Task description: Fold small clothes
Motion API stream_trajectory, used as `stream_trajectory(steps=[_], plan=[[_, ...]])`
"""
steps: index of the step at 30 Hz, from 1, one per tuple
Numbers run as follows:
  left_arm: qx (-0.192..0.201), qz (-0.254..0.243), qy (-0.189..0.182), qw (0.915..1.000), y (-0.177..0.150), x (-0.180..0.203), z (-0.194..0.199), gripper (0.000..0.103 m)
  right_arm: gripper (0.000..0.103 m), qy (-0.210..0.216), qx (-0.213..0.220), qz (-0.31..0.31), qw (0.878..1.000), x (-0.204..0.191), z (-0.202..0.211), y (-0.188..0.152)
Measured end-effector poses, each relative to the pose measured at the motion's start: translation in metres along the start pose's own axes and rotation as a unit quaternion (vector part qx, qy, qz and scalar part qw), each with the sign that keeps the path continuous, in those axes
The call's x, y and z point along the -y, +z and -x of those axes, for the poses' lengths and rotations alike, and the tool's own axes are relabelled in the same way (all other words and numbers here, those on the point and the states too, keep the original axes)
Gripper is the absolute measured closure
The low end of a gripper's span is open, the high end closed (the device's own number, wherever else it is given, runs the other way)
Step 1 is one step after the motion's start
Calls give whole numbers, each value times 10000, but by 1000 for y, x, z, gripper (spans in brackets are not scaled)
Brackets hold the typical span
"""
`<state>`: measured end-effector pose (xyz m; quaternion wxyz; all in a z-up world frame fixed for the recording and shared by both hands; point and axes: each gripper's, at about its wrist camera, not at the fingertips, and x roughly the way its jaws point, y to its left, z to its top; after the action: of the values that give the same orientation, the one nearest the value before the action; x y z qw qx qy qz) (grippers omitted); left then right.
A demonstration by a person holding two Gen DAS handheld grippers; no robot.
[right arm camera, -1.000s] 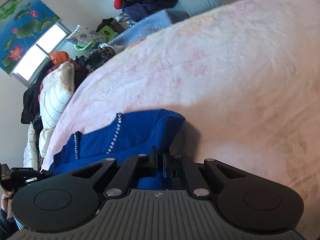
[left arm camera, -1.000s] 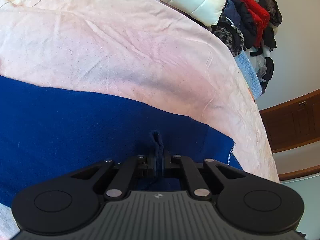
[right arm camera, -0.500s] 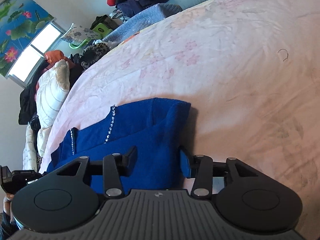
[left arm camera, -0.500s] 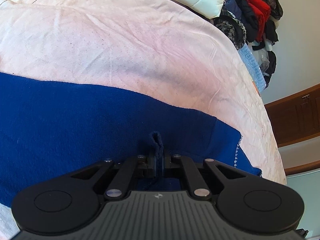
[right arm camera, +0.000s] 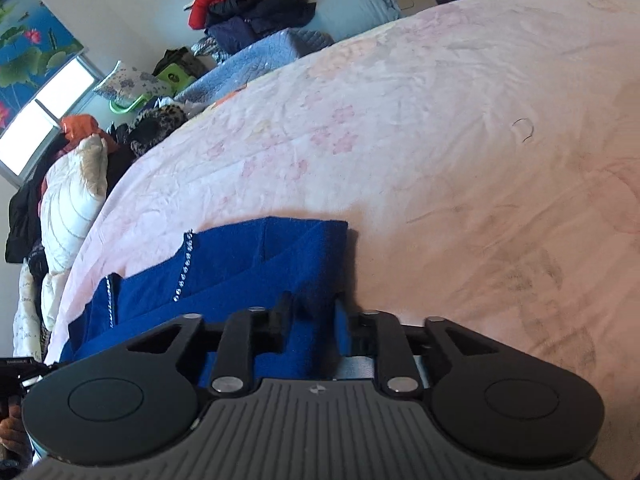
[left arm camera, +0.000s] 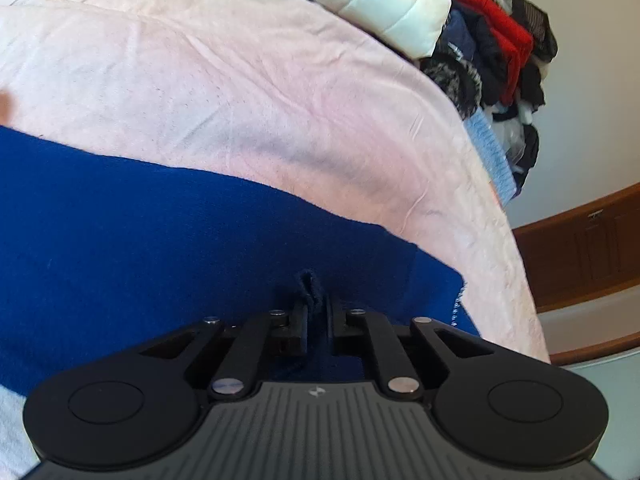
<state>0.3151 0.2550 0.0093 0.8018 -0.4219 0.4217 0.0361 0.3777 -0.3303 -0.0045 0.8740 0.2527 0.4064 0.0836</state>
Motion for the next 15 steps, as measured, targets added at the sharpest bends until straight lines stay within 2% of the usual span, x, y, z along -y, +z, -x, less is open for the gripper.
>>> stream_trajectory(steps=[2,3,4,6,8,10,12,15], plan=[[298,80,-274,9991,-10,-7,26,72,49,16,469,47,9989,-7,20,-4],[452,159,-426,9979,-15,-14,40,57,49,71,624,103,9980,-11,28,-6],[668,303,-618,9954,-22,-24,57,50,49,152,678,145,9975,-15,34,-7],[1020,577,-910,9889,-33,-49,89,50,49,403,676,163,9968,-25,42,-10],[1459,941,-1090,9788,-42,-79,115,50,49,725,544,186,9957,-41,44,-13],[2042,1608,-1046,9599,-47,-116,135,50,49,1119,280,226,9931,-66,39,-18],[2545,2607,-925,9267,-49,-158,145,50,49,1451,-95,350,9888,-99,26,-26],[2811,3788,-839,8778,-52,-202,145,50,49,1848,-625,751,9779,-165,2,-48]])
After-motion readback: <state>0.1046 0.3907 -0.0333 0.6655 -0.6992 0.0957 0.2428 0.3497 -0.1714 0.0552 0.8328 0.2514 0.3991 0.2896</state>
